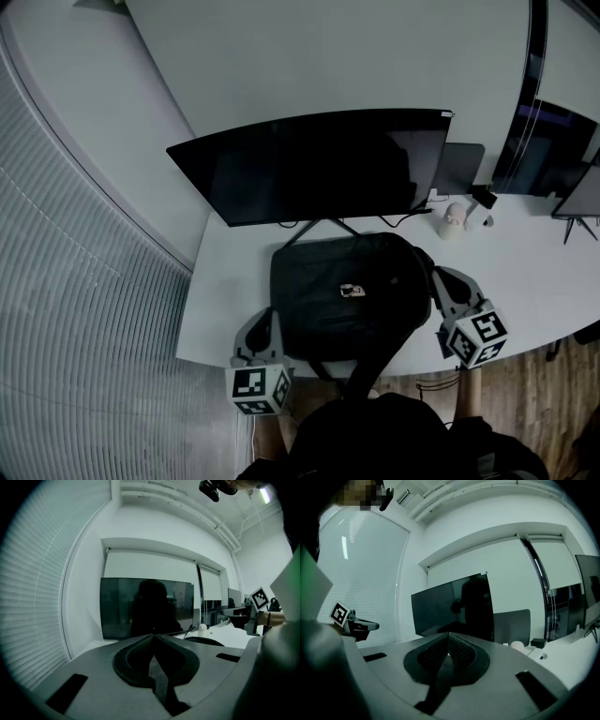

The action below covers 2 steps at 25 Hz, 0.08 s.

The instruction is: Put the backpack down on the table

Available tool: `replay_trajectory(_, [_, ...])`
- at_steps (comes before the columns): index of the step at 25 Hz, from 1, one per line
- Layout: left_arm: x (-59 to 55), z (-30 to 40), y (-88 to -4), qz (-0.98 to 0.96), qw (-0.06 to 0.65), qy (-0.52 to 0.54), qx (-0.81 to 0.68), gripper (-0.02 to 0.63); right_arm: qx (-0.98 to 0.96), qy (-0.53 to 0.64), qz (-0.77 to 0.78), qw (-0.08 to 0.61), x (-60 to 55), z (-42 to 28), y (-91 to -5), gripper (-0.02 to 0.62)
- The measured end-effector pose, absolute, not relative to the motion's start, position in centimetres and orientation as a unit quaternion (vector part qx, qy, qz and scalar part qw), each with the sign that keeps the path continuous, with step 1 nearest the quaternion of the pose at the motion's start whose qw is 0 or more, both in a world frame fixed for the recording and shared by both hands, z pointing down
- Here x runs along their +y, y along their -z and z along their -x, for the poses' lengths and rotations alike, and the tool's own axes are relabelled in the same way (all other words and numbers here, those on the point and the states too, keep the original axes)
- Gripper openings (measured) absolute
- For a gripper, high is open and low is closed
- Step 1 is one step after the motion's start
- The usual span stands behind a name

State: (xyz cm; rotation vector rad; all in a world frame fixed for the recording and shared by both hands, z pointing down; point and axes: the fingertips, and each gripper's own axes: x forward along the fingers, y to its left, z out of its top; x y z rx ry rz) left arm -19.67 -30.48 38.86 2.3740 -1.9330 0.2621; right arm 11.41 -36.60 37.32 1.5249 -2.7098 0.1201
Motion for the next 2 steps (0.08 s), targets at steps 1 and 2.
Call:
replay_trajectory(1, [-30.49,19.68,-38.92,-0.772,0.035,-0.086,-0.629,0.015,-0.871,-0.038,-0.489,0.012,-36.58,-11.34,-37.25,0.012])
replay_trajectory(2, [-30.5,19.68,-38.97,-0.772,0.035,-0.086,-0.628,0.015,-0.872,-0.037,-0.488,0.009,-36.56,-11.25,-37.17,0.012])
